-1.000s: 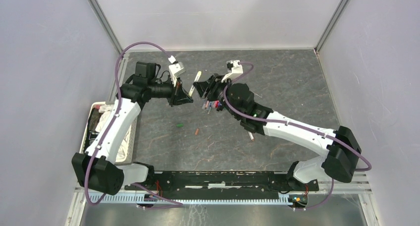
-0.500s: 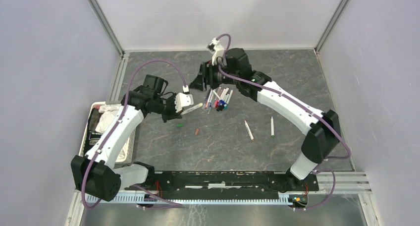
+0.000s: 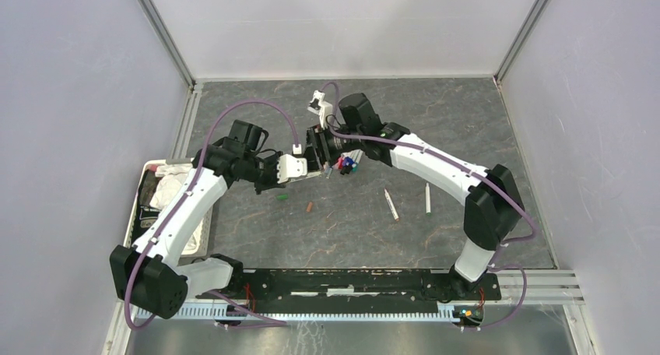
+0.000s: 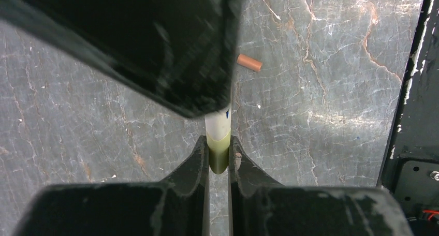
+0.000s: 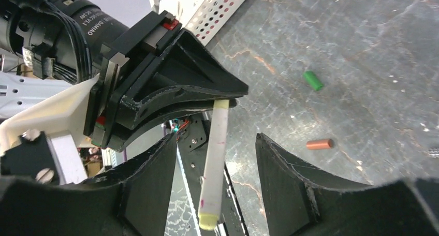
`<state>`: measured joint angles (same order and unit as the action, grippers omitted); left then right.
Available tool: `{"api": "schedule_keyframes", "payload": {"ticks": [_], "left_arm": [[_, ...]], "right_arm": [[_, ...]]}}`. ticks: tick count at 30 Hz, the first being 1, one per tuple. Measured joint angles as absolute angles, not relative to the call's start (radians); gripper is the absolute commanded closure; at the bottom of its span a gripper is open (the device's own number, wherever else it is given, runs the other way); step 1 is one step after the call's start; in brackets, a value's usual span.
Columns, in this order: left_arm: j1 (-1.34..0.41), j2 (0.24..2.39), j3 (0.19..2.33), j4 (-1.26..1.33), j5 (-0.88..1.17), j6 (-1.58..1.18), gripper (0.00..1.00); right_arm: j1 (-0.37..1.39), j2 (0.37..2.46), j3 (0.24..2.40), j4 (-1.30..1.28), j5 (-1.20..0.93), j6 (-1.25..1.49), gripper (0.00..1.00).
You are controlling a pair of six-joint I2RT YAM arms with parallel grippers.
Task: Open the pen caps
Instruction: Open the pen cap from the pen.
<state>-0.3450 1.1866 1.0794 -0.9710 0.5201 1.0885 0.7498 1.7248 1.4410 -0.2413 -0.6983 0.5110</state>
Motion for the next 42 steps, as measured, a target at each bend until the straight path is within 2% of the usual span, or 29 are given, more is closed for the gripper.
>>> {"api": "schedule_keyframes", "payload": {"ticks": [6,8,13,14,16,18,20,22,33,37,38,42], "left_arm": [[-0.353,1.186,1.079,-0.971,0.506,1.11,0.98],[-0.356,1.185,1.079,-0.971,0.5,1.114,0.98],[-0.362,1.179,1.079,-0.972,0.488,1.119,0.96],[-0.362,1.178,1.079,-0.971,0.487,1.12,0.91],[-0.363,1.177,1.079,-0.978,0.484,1.121,0.66],[-0.364,1.175,1.079,-0.979,0.484,1.128,0.53],[-0.367,1.175,1.079,-0.982,0.487,1.139,0.47],[-0.368,1.175,1.079,-0.986,0.5,1.142,0.46],[-0.369,1.193,1.08,-0.994,0.557,1.142,0.62],[-0.369,1.205,1.08,-1.001,0.579,1.142,0.64],[-0.369,1.206,1.08,-1.002,0.582,1.142,0.68],[-0.368,1.209,1.082,-1.005,0.584,1.142,0.96]], "right_arm": [[0.789,1.778,1.439,-0.226,-0.742,0.517,0.45],[0.797,1.794,1.437,-0.228,-0.748,0.516,0.53],[0.8,1.811,1.435,-0.234,-0.76,0.508,0.8],[0.8,1.811,1.435,-0.236,-0.762,0.509,0.86],[0.8,1.811,1.435,-0.243,-0.754,0.502,0.94],[0.8,1.812,1.435,-0.247,-0.755,0.496,1.0],[0.8,1.811,1.432,-0.245,-0.756,0.492,1.0],[0.8,1.811,1.416,-0.24,-0.756,0.492,1.0],[0.8,1.784,1.335,-0.18,-0.762,0.516,1.0],[0.8,1.767,1.323,-0.146,-0.764,0.529,1.0],[0.8,1.765,1.32,-0.136,-0.764,0.531,1.0],[0.8,1.764,1.308,-0.113,-0.771,0.548,1.0]]}}
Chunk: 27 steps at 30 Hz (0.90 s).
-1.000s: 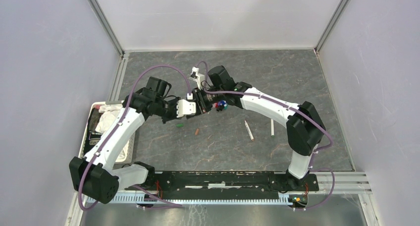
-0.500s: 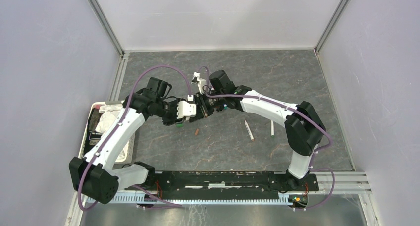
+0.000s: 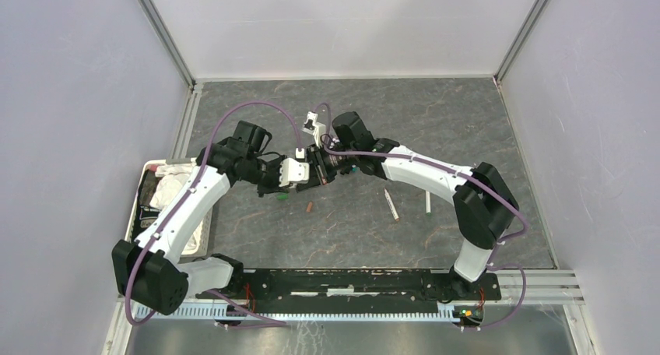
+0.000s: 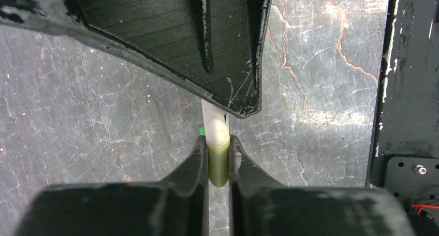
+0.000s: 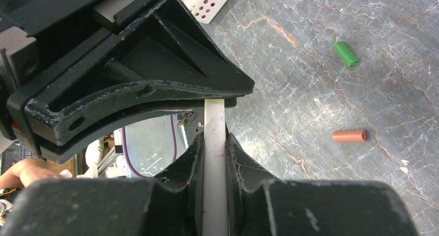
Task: Open the pen caps
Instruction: Open the pen cap from the pen.
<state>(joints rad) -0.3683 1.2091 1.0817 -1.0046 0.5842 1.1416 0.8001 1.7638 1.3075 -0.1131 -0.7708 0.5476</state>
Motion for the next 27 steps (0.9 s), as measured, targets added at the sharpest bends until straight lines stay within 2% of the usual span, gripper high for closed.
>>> {"api": "schedule_keyframes", "payload": {"ticks": [1,2,4,6,17,23,25,27], "left_arm": [[-0.368,1.21,1.082,-1.008,0.583,1.14,0.97],[-0.368,1.211,1.082,-1.009,0.583,1.141,0.98],[-0.368,1.213,1.082,-1.009,0.584,1.141,0.98],[-0.368,1.214,1.082,-1.013,0.586,1.143,0.98],[-0.377,1.214,1.082,-1.034,0.581,1.151,0.98],[-0.377,1.214,1.082,-1.043,0.578,1.151,0.98],[-0.377,1.214,1.084,-1.046,0.577,1.151,0.98],[-0.377,1.216,1.084,-1.046,0.575,1.151,0.98]], "right_arm": [[0.801,1.763,1.301,-0.105,-0.77,0.553,0.94],[0.801,1.76,1.293,-0.094,-0.77,0.558,0.82],[0.8,1.757,1.282,-0.077,-0.77,0.565,0.65],[0.801,1.757,1.276,-0.068,-0.777,0.571,0.6],[0.805,1.785,1.306,-0.064,-0.813,0.574,0.61],[0.812,1.785,1.306,-0.064,-0.815,0.564,0.8],[0.812,1.789,1.306,-0.07,-0.812,0.561,0.82],[0.811,1.791,1.306,-0.071,-0.812,0.556,0.78]]}}
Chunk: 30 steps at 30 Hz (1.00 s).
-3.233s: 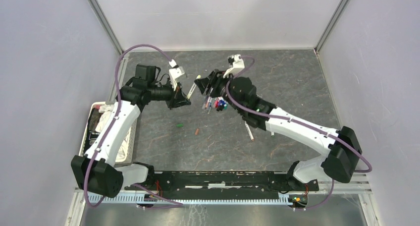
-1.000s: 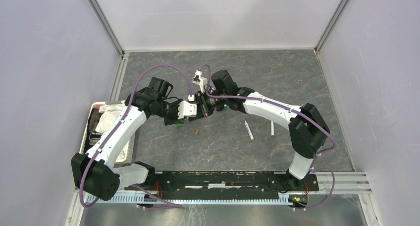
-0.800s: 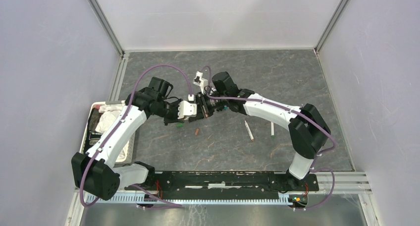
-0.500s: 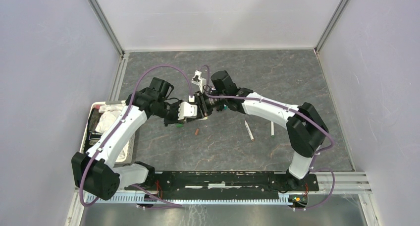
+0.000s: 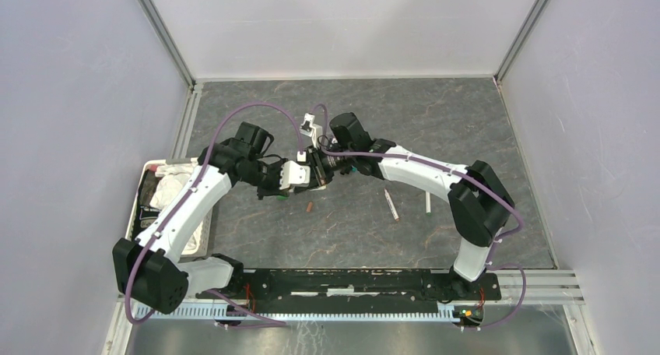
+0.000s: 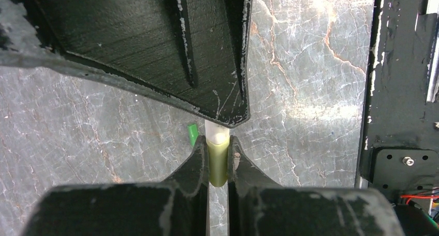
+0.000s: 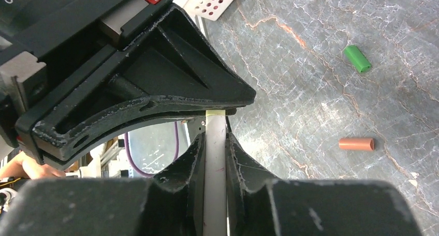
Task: Open the pen caps
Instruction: Open the pen cap from the pen, then place the pen cap at the center of the board.
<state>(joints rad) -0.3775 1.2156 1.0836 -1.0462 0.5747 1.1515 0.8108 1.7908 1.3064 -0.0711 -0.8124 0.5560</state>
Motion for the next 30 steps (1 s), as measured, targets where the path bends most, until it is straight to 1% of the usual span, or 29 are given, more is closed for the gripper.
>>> {"api": "schedule_keyframes", "payload": {"ticks": [1,2,4,11,17,20,23,28,30], "left_arm": [[-0.377,1.217,1.084,-1.049,0.575,1.152,0.98],[-0.377,1.217,1.084,-1.051,0.574,1.152,0.98],[-0.379,1.219,1.084,-1.053,0.573,1.154,0.98],[-0.389,1.231,1.084,-1.054,0.547,1.177,0.98],[-0.426,1.261,1.083,-0.991,0.553,1.22,0.98],[-0.383,1.271,1.079,-0.992,0.398,1.25,0.98],[-0.33,1.291,1.08,-0.988,0.314,1.268,0.98],[-0.31,1.308,1.082,-0.964,0.282,1.272,0.98],[-0.308,1.312,1.082,-0.942,0.298,1.246,0.98]], "right_arm": [[0.811,1.791,1.306,-0.072,-0.813,0.552,0.77],[0.812,1.791,1.306,-0.073,-0.815,0.548,0.82],[0.812,1.791,1.306,-0.076,-0.816,0.541,1.0],[0.804,1.781,1.27,-0.057,-0.809,0.502,1.0],[0.776,1.69,1.14,0.016,-0.764,0.441,1.0],[0.731,1.604,1.04,-0.08,-0.777,0.378,1.0],[0.69,1.561,0.952,-0.177,-0.771,0.334,1.0],[0.679,1.528,0.897,-0.28,-0.724,0.28,1.0],[0.672,1.478,0.884,-0.303,-0.676,0.264,1.0]]}}
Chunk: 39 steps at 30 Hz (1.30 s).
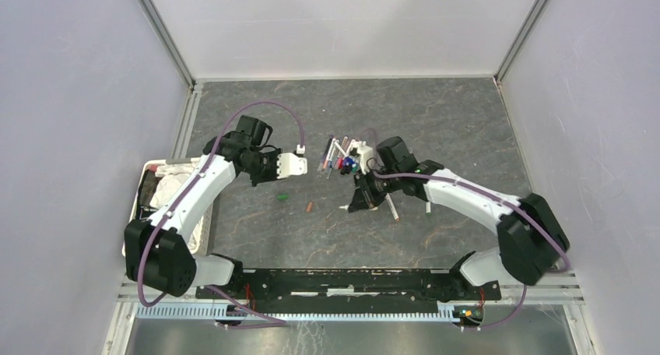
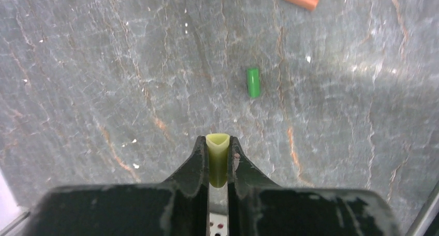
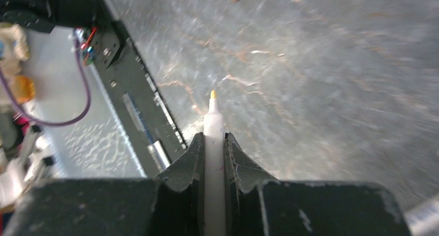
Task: Open the pen caps
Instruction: Place the pen cap at the center of the board.
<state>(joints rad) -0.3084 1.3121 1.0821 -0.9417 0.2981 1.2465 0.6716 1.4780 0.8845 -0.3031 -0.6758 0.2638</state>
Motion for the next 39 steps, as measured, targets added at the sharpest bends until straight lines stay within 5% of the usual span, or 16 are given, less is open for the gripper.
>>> {"api": "schedule_keyframes", "payload": {"ticks": [8,16,23,34,39], "left_arm": [[-0.309,1.424,0.999,-0.731,0.374,0.978,0.96],[-0.308,1.601,0.975,-0.574,0.315,0.768,0.9],[-0.309,1.65,0.975,-0.504,0.276,0.677,0.88],[-0.309,1.669,0.975,-0.496,0.239,0.636,0.59],[-0.309,1.669,0.991,-0.54,0.242,0.631,0.57]], "right_arm": [[0.624,1.183,0.796,-0.278,-0.195,0.272,1.0],[0.623,1.131,0.597,-0.206,0.152,0.348,1.0],[0.621,1.177,0.508,-0.094,0.281,0.402,1.0],[0.621,1.256,0.474,0.095,0.346,0.402,1.0],[0.621,1.293,0.462,0.128,0.355,0.397,0.92]]}}
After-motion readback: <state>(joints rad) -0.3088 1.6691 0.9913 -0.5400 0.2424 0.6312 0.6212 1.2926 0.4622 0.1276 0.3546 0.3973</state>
